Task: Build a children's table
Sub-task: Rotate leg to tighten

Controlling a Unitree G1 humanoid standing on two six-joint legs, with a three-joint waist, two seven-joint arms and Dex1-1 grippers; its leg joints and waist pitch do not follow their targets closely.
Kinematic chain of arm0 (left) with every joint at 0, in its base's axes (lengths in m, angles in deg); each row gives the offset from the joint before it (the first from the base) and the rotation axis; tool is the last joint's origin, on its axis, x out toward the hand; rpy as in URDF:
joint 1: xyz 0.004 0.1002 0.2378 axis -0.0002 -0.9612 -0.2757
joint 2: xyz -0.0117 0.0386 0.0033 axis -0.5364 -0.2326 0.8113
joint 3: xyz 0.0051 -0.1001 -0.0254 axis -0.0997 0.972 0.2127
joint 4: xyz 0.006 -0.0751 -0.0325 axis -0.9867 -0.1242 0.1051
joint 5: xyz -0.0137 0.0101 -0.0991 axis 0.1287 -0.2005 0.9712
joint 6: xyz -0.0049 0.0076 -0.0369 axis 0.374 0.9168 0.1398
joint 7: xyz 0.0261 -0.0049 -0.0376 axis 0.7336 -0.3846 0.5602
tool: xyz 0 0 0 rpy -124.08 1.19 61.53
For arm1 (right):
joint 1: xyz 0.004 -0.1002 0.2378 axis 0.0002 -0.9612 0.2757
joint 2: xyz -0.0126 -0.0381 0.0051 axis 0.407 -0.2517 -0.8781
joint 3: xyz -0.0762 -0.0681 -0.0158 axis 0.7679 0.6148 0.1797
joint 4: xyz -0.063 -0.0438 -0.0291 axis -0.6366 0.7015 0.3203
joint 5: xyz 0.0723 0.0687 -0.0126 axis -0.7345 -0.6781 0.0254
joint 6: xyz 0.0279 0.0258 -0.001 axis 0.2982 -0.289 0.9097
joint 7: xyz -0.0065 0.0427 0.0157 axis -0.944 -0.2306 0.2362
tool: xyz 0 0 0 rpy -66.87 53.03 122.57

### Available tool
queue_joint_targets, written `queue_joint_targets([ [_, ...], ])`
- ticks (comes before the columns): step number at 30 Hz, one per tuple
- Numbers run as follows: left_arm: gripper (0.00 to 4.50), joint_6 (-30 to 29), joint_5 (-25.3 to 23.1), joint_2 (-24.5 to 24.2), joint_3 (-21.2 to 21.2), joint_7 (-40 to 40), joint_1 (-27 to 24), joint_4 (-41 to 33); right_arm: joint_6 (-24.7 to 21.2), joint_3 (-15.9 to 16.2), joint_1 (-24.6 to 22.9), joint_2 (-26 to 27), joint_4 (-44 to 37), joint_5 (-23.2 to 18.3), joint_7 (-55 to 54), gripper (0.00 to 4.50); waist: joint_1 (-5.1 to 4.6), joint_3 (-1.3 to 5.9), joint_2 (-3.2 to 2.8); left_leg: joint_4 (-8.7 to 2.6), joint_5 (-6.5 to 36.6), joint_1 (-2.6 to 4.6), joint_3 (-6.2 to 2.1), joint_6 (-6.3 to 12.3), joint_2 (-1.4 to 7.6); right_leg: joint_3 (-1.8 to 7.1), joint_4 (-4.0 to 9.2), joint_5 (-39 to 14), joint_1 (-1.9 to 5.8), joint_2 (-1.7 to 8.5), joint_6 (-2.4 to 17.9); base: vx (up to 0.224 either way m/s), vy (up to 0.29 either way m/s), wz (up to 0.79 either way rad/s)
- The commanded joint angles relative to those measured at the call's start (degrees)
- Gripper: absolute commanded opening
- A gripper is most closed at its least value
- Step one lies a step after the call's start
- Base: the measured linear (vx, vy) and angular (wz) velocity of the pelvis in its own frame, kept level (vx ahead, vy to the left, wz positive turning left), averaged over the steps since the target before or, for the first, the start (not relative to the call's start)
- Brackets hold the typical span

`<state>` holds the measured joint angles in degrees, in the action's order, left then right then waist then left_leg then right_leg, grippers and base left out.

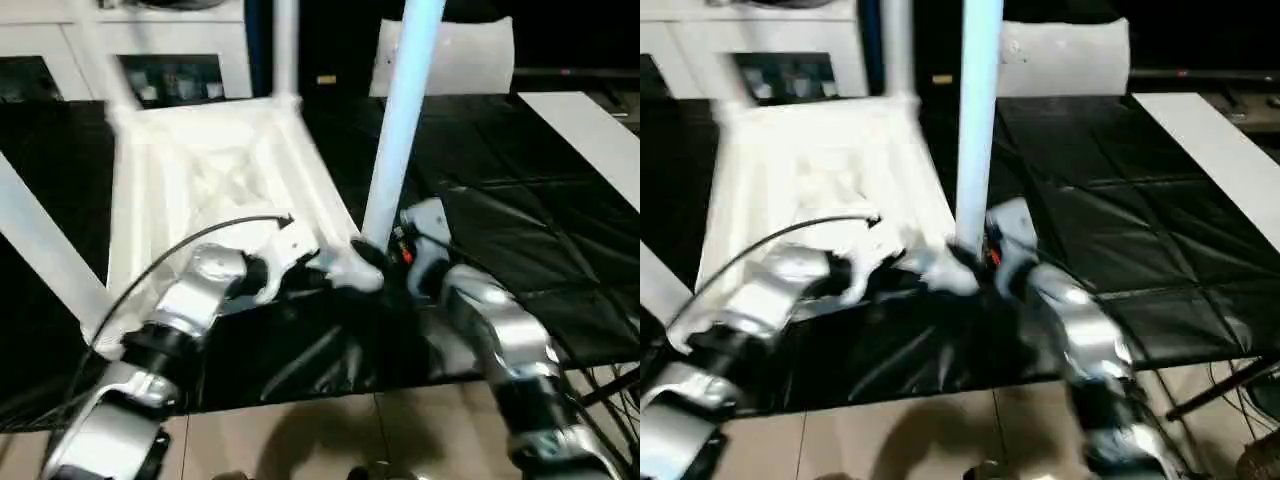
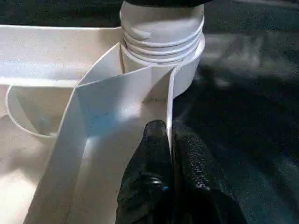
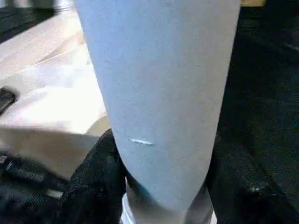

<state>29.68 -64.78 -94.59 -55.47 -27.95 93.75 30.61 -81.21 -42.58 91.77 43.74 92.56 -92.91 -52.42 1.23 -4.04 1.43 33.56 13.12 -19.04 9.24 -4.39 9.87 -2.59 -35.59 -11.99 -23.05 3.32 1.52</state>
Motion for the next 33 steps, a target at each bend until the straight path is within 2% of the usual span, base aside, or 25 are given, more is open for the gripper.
queue_joint_targets([
  [1,0.00,1.15,2.25,5.61,0.30,-4.48,1.12,-1.63,-3.18,5.81,0.17,6.22,1.97,-3.12,1.50,2.31,0.05,2.75,0.63,-3.68,0.09,-1.08,-0.48,3.80,2.44,3.30,4.32,-5.08,3.38,4.50,11.84,0.000,0.000,0.00],
  [3,0.00,1.37,0.86,6.23,0.06,-5.23,1.14,-2.37,-2.22,5.02,0.44,8.24,2.62,-1.75,-1.29,2.31,-0.03,2.85,0.39,-3.72,-0.68,-1.03,-0.44,4.36,2.53,3.18,4.21,-2.73,3.49,4.52,12.90,0.000,0.000,0.00],
  [4,0.00,1.54,0.51,6.12,-0.05,-5.24,1.14,-2.48,-1.63,5.06,0.34,8.37,2.48,-1.43,-1.34,2.52,-0.05,2.88,0.37,-3.73,-1.41,-1.04,-0.43,4.88,2.60,3.14,4.05,-0.65,3.64,4.57,13.38,0.000,0.000,0.00],
  [5,0.00,2.02,0.22,5.62,-0.32,-4.64,1.08,-2.50,-1.13,5.00,0.05,8.23,1.97,-1.45,-1.00,2.69,-0.08,2.92,0.37,-3.73,-1.57,-1.01,-0.42,5.07,2.62,3.16,4.00,-0.13,3.67,4.56,13.56,0.000,0.000,0.00],
  [7,0.00,2.02,0.22,5.62,-0.32,-4.64,1.08,-2.50,-1.13,5.00,0.05,8.23,1.97,-1.45,-1.00,2.73,-0.10,2.85,0.38,-3.73,-1.31,-0.94,-0.33,5.59,2.67,3.19,3.99,0.41,3.66,4.60,14.03,0.000,0.000,0.00],
  [8,0.00,2.30,0.01,5.19,-0.49,-4.38,0.99,-2.57,-0.99,4.72,-0.21,8.24,1.44,-1.48,-0.89,2.88,-0.11,2.71,0.29,-3.80,-0.22,-0.90,-0.28,5.56,2.72,3.22,4.21,-0.95,3.58,4.70,14.10,0.000,0.000,0.00],
  [9,0.00,3.16,0.30,4.11,-0.57,-2.92,0.52,-2.94,0.40,4.47,-0.96,7.15,0.08,-2.13,1.18,3.00,-0.06,2.82,0.02,-3.79,0.33,-0.81,-0.29,5.37,2.75,3.25,4.29,-1.78,3.62,4.76,14.06,0.000,0.000,0.00],
  [10,0.00,4.05,0.52,3.07,-0.71,-1.60,0.04,-3.36,1.73,4.34,-1.69,5.98,-1.32,-2.72,3.41,3.00,0.02,2.83,0.20,-3.80,1.27,-0.88,-0.28,5.07,2.82,3.35,4.40,-2.88,3.73,4.86,13.77,0.000,0.000,0.00],
  [15,0.00,5.99,1.00,1.00,-0.95,1.65,-1.10,-4.20,3.47,4.36,-3.27,2.75,-3.91,-3.78,8.26,3.45,0.17,2.99,0.28,-3.60,-0.91,-1.03,-0.20,6.77,2.87,3.33,3.88,1.66,3.85,4.80,14.45,0.000,0.000,0.00],
  [20,0.00,11.30,2.62,-4.03,-2.52,12.69,-3.90,-6.03,6.97,4.73,-6.09,-7.65,-7.97,-5.98,23.61,3.92,0.64,3.19,0.59,-3.44,-0.85,-0.94,-0.19,7.77,2.96,3.26,3.82,0.96,4.10,4.71,14.32,0.000,0.000,0.00],
  [23,0.00,12.62,4.01,-5.31,-3.14,17.36,-4.45,-6.46,7.23,5.67,-6.60,-11.26,-8.75,-6.70,29.64,3.92,0.55,3.22,0.64,-3.33,-1.22,-0.92,-0.08,8.85,3.06,3.19,3.63,1.42,3.76,4.80,15.03,0.000,0.000,0.00],
  [26,0.00,13.45,4.70,-6.39,-3.77,20.86,-4.57,-6.64,7.54,6.49,-6.97,-13.77,-8.89,-7.26,34.41,3.92,0.88,3.28,0.64,-3.29,-1.40,-0.69,0.01,8.97,3.17,3.19,3.62,0.52,3.57,4.87,15.61,0.000,0.000,0.00],
  [27,0.00,14.47,4.85,-7.57,-4.61,23.98,-4.40,-6.44,7.70,7.09,-6.97,-15.81,-8.67,-7.71,38.44,3.92,0.99,3.31,0.83,-3.23,-1.44,-0.64,0.05,9.14,3.18,3.18,3.57,0.65,3.57,4.82,15.77,0.000,0.000,0.00],
  [30,0.00,15.89,4.75,-8.76,-5.40,27.09,-4.11,-5.90,8.06,7.40,-6.63,-17.57,-7.89,-8.53,42.60,3.92,1.22,3.27,0.60,-3.14,-1.37,-0.62,0.01,9.65,3.37,3.14,3.46,0.75,3.40,4.93,16.29,0.000,0.000,0.00],
  [31,0.00,16.98,4.66,-9.40,-5.82,28.97,-3.92,-5.51,8.53,7.99,-6.26,-18.85,-7.22,-8.99,45.14,3.92,1.27,3.23,0.79,-3.14,-1.40,-0.62,-0.01,9.54,3.46,3.09,3.41,0.60,3.39,4.98,16.43,0.000,0.000,0.00],
  [33,0.00,17.77,4.66,-9.81,-6.07,30.28,-3.74,-5.20,8.75,8.57,-5.95,-19.80,-6.72,-9.14,47.28,3.60,1.38,3.27,0.73,-3.08,-1.48,-0.46,0.02,9.49,3.52,3.06,3.30,0.93,3.35,4.97,16.83,0.000,0.000,0.00],
])
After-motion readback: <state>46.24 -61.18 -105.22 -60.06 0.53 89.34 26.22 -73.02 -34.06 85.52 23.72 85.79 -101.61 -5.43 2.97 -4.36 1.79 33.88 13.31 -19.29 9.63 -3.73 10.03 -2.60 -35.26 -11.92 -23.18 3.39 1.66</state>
